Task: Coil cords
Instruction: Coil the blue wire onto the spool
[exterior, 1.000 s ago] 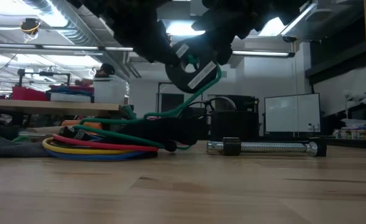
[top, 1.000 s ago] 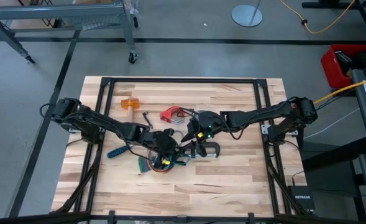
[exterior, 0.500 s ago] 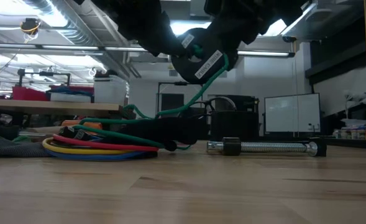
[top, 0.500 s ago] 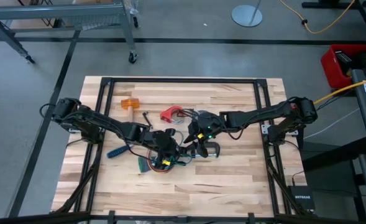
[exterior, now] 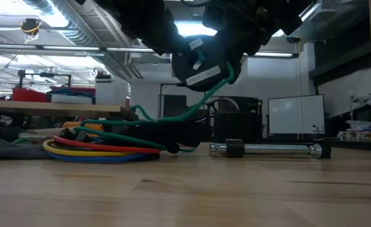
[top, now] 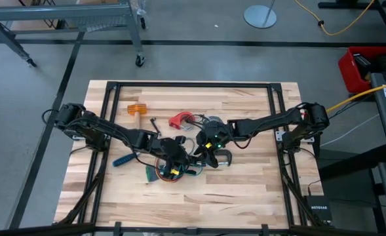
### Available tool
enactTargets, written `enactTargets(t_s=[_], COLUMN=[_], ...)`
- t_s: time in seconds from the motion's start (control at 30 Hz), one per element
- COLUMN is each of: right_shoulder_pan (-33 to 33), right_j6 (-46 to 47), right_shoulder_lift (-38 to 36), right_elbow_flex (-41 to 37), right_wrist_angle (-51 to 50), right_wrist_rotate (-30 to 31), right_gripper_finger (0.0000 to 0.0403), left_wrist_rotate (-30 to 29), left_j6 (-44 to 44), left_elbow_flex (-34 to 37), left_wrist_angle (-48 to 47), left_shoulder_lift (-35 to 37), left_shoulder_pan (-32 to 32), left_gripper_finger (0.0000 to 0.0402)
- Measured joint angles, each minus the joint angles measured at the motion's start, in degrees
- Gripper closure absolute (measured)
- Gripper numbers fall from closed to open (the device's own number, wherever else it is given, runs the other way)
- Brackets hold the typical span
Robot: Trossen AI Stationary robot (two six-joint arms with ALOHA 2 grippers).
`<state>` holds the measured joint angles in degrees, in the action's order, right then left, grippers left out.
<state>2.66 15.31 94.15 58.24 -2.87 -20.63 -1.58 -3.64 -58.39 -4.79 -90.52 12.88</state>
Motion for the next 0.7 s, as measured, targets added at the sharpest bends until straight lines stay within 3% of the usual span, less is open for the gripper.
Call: enactTargets(t_s=[0.2, 0.5, 0.7], right_shoulder_pan=[0.0, 0.0, 0.0], right_j6=[-0.1, -0.9, -2.1], right_shoulder_lift=[1.4, 1.4, 1.5], right_elbow_flex=[0.0, -0.1, -0.1], right_wrist_angle=[0.0, 0.3, 0.7], right_wrist_rotate=[-0.9, -3.6, -3.6], right_gripper_finger=[0.0271, 0.0387, 0.0389], left_wrist_rotate=[-0.1, 0.0, -0.1], left_j6=[0.0, 0.1, -1.2], left_elbow_flex=[0.0, 0.0, 0.0], left_wrist_angle=[0.5, 1.0, 1.0], left_shoulder_lift=[0.0, 0.0, 0.1], left_shoulder_pan=[0.0, 0.0, 0.0], left_gripper_finger=[0.0401, 0.0401, 0.0401])
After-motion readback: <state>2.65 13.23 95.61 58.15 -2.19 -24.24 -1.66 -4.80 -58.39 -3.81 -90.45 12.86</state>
